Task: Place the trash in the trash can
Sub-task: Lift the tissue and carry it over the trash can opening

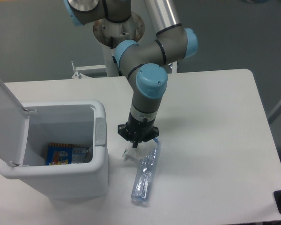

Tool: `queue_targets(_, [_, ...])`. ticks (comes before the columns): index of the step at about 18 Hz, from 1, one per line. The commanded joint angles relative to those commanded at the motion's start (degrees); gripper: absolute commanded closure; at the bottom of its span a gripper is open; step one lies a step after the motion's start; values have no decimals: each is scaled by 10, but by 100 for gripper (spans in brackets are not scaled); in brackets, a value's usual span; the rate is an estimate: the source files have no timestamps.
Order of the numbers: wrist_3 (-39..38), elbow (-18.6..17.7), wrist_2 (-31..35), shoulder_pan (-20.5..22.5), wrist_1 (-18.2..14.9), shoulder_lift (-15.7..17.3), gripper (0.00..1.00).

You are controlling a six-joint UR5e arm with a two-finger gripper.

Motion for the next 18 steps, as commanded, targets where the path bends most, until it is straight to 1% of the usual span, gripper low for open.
queue_targets(1, [-1,10,-23,8,0,2,99])
queue_targets(4, [-2,34,-86,40,-11,29,99])
queue_targets(6, [-13,62,-135,61,-12,32,99])
queue_targets(8, [-46,97,-190,91,-11,48,98])
queue_targets(12, [-124,163,-269,127,-7,50,98])
queue_targets(15, [-173,208,-313,131,-5,49,98])
queue_targets(16, [-180,214,-323,129,-5,50,98])
queue_targets(18, [-185,215,-345,119,-5,52,98])
